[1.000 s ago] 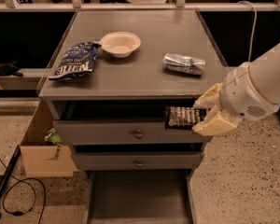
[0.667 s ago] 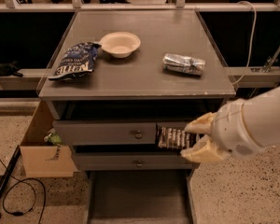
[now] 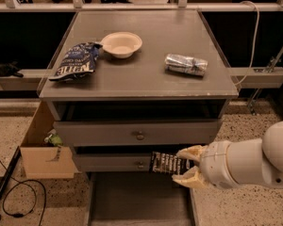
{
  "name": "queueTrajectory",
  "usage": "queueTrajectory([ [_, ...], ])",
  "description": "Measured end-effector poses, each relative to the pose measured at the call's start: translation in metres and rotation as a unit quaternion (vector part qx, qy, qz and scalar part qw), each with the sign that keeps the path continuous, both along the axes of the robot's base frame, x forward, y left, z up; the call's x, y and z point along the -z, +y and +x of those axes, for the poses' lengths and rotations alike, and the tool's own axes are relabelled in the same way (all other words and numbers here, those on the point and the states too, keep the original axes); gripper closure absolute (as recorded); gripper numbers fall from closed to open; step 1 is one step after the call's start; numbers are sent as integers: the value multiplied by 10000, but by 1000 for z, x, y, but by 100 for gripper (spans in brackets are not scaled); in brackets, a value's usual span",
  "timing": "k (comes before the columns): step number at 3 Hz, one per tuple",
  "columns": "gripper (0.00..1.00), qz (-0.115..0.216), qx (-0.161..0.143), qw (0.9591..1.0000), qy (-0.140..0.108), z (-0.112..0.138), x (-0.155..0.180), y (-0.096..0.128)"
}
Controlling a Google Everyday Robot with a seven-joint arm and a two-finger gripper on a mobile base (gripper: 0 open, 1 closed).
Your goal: Place rxbar chocolate into bottom drawer
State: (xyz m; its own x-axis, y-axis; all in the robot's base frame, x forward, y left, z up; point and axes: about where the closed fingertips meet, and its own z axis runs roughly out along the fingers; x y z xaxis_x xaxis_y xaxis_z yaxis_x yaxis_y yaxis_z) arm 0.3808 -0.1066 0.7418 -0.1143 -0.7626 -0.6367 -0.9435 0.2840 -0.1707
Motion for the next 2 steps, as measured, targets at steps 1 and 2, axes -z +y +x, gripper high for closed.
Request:
queueTrajectory([
  [1,100,0,1,10000,-8,0,1,0],
  [2,100,29,73,10000,10,6,29,2],
])
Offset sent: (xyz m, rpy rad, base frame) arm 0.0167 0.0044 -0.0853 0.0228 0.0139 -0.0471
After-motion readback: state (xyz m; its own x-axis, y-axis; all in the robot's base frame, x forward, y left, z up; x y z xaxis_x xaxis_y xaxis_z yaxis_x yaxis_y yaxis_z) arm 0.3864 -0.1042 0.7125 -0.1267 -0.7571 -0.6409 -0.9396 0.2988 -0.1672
